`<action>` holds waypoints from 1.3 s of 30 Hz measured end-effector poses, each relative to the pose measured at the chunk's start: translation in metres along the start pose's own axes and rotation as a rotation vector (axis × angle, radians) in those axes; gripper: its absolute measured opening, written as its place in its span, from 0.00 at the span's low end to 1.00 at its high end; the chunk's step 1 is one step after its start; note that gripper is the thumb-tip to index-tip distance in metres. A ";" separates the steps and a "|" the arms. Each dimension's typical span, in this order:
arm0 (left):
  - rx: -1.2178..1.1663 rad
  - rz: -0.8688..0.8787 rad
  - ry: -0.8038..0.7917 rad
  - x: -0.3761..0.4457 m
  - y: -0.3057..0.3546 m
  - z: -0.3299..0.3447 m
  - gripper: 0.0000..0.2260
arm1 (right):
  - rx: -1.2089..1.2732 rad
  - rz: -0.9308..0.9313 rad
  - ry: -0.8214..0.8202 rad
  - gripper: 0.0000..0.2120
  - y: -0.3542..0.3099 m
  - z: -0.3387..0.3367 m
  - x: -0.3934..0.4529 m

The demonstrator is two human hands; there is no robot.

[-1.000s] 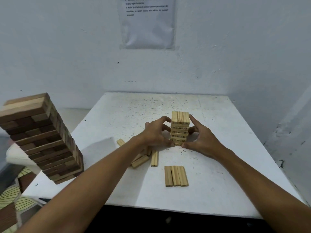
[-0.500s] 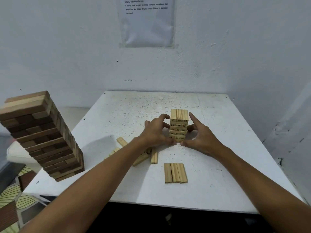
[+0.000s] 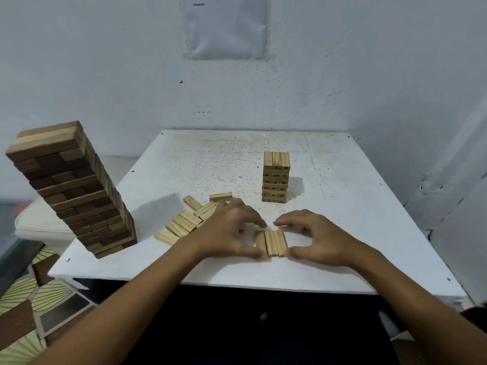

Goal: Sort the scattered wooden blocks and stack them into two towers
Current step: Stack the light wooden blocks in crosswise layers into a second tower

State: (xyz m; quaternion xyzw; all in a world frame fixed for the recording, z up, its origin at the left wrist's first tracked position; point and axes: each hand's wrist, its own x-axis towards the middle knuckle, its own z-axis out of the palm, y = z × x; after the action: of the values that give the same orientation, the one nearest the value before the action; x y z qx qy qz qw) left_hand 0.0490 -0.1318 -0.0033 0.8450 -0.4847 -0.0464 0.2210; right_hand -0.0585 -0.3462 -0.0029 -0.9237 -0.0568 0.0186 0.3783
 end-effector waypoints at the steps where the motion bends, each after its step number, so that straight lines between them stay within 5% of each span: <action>1: 0.032 0.018 -0.011 -0.002 0.002 0.004 0.29 | -0.019 -0.001 -0.018 0.26 -0.001 0.000 0.001; 7: 0.006 0.030 0.027 -0.004 0.012 0.012 0.29 | -0.034 -0.011 -0.014 0.22 -0.002 0.004 0.005; 16: -0.081 0.024 0.064 0.001 0.013 0.009 0.11 | -0.074 -0.013 0.125 0.22 -0.004 0.014 -0.002; 22: -0.139 -0.019 0.090 -0.002 0.019 0.015 0.33 | -0.176 -0.027 0.174 0.10 -0.005 0.017 -0.004; 28: -0.136 -0.012 0.049 0.002 0.023 0.012 0.34 | -0.133 0.023 0.275 0.08 -0.010 0.031 -0.006; 32: -0.294 -0.029 0.135 -0.002 0.028 0.013 0.33 | 0.060 0.086 0.487 0.11 -0.018 0.042 -0.005; 36: -0.763 -0.157 0.337 -0.006 0.042 0.028 0.25 | 0.622 0.160 0.608 0.11 -0.032 0.048 -0.001; 39: -0.965 -0.239 0.390 -0.004 0.055 0.036 0.26 | 0.887 0.175 0.609 0.26 -0.035 0.056 0.004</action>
State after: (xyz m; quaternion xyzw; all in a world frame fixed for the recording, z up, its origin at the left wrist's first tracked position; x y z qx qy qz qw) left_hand -0.0068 -0.1642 -0.0128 0.6895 -0.2587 -0.1312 0.6637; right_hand -0.0618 -0.2816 -0.0183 -0.6406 0.1457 -0.1960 0.7280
